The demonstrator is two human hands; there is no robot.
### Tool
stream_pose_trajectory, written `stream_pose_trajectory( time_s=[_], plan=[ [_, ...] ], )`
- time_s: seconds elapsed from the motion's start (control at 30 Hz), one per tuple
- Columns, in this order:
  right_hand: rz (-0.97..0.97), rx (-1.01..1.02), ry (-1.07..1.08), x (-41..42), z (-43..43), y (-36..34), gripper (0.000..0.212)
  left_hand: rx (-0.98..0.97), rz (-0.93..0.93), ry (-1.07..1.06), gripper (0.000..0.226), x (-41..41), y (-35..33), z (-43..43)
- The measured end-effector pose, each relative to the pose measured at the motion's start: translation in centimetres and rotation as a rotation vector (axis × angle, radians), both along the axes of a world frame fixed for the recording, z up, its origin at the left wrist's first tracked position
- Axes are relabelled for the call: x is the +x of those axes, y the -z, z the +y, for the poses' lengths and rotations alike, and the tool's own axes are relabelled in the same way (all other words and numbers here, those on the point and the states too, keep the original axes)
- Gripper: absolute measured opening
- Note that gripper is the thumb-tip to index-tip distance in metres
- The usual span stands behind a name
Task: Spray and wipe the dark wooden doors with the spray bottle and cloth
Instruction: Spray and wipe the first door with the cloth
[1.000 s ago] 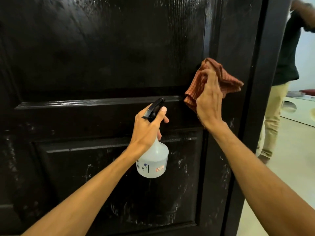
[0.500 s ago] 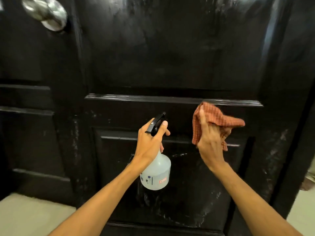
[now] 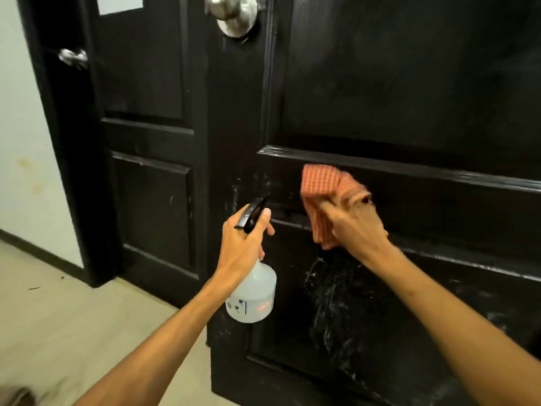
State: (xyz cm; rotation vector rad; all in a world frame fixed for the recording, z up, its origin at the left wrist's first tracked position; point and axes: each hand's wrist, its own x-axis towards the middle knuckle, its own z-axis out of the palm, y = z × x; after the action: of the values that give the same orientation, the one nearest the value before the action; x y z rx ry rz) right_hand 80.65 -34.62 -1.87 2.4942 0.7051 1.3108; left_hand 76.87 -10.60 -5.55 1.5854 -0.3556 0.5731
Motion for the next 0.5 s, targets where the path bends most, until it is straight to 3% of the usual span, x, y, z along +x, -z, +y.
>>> stream_pose_trajectory(
  time_s=[0.07, 0.13, 0.23, 0.33, 0.43, 0.5],
  plan=[
    [-0.044, 0.138, -0.002, 0.5, 1.8, -3.4, 0.075, -0.014, 0.013, -0.018, 0.026, 0.4, 0.2, 1.2],
    [-0.085, 0.128, -0.012, 1.0, 3.4, -2.9, 0.076, -0.021, 0.009, -0.039, 0.025, 0.8, 0.2, 2.2],
    [0.021, -0.141, -0.026, 1.8, 4.7, 1.8, 0.063, -0.025, 0.002, -0.087, 0.023, 1.0, 0.7, 3.8],
    [0.055, -0.332, 0.015, 3.3, 7.0, 0.0, 0.052, -0.033, -0.002, -0.138, 0.021, 1.0, 1.6, 5.7],
    [0.002, -0.169, 0.015, 4.9, 11.8, -5.2, 0.056, -0.028, 0.002, -0.173, 0.02, 1.2, 2.3, 7.3],
    [-0.011, -0.128, 0.009, 5.6, 14.6, -4.9, 0.067, -0.035, -0.001, -0.196, 0.018, 1.4, 2.6, 8.4]
  ],
)
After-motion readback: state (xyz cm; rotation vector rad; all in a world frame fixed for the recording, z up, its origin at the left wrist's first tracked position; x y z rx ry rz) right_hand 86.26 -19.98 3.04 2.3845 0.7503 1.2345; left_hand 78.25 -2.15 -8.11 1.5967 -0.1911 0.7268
